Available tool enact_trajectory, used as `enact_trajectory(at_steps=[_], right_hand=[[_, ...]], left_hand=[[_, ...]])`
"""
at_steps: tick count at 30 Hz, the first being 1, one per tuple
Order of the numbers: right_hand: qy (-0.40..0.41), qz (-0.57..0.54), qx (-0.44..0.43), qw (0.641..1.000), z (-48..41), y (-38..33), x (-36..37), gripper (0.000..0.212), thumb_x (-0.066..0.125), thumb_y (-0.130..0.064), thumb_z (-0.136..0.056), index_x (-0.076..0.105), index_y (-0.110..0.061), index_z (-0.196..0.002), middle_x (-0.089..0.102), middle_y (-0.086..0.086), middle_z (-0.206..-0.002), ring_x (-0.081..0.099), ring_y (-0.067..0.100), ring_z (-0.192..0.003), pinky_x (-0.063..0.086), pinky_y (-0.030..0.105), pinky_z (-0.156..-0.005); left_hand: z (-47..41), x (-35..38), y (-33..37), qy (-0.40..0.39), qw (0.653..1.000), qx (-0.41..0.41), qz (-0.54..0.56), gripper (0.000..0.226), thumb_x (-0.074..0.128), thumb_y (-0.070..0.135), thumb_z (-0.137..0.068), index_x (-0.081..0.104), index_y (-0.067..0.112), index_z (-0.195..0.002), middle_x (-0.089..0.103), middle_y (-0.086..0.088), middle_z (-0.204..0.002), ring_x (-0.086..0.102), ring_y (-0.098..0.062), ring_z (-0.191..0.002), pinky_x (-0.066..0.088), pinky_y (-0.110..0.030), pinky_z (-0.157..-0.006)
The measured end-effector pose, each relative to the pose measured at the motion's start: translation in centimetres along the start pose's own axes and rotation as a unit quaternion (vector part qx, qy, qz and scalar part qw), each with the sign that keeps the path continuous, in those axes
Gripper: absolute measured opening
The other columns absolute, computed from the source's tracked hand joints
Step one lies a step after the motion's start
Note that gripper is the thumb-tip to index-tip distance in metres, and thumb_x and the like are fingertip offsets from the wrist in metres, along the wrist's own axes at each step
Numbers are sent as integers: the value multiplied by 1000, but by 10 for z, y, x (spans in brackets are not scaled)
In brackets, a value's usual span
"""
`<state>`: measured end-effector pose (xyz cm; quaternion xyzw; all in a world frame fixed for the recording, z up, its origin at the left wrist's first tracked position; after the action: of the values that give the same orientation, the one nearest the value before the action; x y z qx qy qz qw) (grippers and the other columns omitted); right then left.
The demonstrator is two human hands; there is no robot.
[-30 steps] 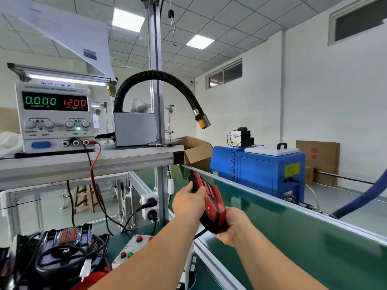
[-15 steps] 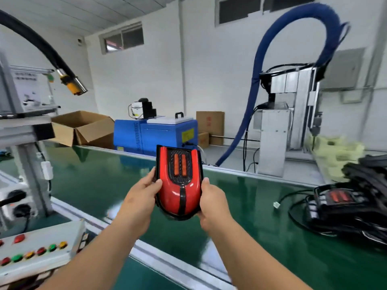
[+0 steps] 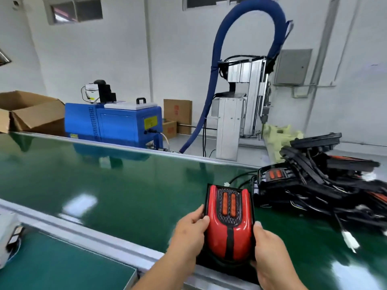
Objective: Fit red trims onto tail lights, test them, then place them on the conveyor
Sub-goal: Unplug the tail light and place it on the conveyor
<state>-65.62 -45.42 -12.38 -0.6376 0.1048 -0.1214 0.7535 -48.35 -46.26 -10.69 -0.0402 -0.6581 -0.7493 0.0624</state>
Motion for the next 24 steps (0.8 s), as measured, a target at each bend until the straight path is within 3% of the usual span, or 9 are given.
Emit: enact_trajectory(at_steps=[2, 5, 7, 8, 10, 14, 18, 20, 24], right_hand=[[7, 54, -11, 998, 0, 6, -12, 48, 37, -37, -103, 62, -3, -81, 63, 17, -81, 59, 29, -74, 48, 41, -76], [10, 120, -26, 992, 4, 6, -27, 38, 36, -31, -104, 71, -17, -113, 72, 5, -109, 65, 25, -103, 50, 46, -98], [10, 185, -46, 982, 2, 0, -37, 38, 40, -26, -103, 73, -18, -87, 72, -1, -85, 65, 19, -85, 53, 37, -85], [12, 229, -60, 972, 1, -4, -42, 42, 41, -24, -102, 66, -16, -68, 67, -2, -70, 61, 18, -73, 50, 34, -74], [25, 295, -75, 952, -4, -7, -50, 46, 43, -21, -99, 50, -14, -54, 55, 0, -55, 54, 20, -60, 44, 31, -61], [30, 365, -65, 928, -6, -5, -56, 42, 40, -22, -97, 51, -14, -58, 58, 2, -55, 58, 17, -52, 42, 24, -50], [17, 392, -65, 917, -6, -5, -56, 45, 38, -24, -100, 54, -12, -59, 61, 4, -57, 62, 21, -58, 46, 26, -53], [21, 389, -67, 918, -6, -6, -56, 48, 38, -25, -102, 52, -11, -58, 60, 6, -58, 61, 21, -56, 42, 23, -46], [21, 383, -69, 921, -2, -9, -56, 48, 36, -24, -103, 47, -10, -59, 62, 11, -60, 60, 23, -56, 36, 26, -46]], left_hand=[[2, 11, -8, 3, 1000, -14, -8, 43, 51, 5, -100, 50, 13, -141, 59, -3, -137, 58, -16, -121, 41, -37, -111], [2, 23, -14, 8, 999, -29, -46, 41, 53, 8, -100, 53, 13, -140, 60, -2, -136, 58, -15, -122, 40, -35, -112], [2, 27, -14, 9, 996, -42, -77, 40, 52, 11, -100, 53, 14, -140, 59, -2, -137, 57, -15, -122, 41, -34, -111], [1, 28, -12, 9, 995, -47, -92, 40, 52, 12, -100, 53, 14, -140, 58, -1, -138, 57, -15, -122, 42, -33, -110], [-2, 30, -8, 5, 990, -44, -133, 40, 51, 14, -100, 52, 15, -140, 56, 0, -141, 54, -14, -123, 41, -28, -108], [-6, 38, -4, 13, 964, 4, -266, 42, 46, 25, -101, 50, 23, -142, 50, 6, -146, 44, -14, -135, 34, -27, -112], [-3, 42, -5, 43, 902, 74, -424, 44, 35, 37, -104, 44, 30, -146, 43, 12, -149, 28, -13, -141, 25, -32, -117], [0, 43, -7, 52, 876, 84, -472, 45, 29, 41, -104, 40, 35, -147, 42, 17, -149, 27, -9, -141, 18, -36, -118], [5, 46, -6, 56, 882, 83, -460, 45, 24, 42, -105, 38, 36, -147, 41, 20, -148, 26, -3, -140, 3, -41, -118]])
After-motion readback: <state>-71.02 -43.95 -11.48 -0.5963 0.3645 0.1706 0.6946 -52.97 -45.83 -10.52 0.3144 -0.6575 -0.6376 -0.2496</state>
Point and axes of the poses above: each hand's wrist, its own z-axis away from the middle knuckle, its own x-axis out of the palm, y = z × x, the point moved 3 cm from there along -z, towards the middle knuckle
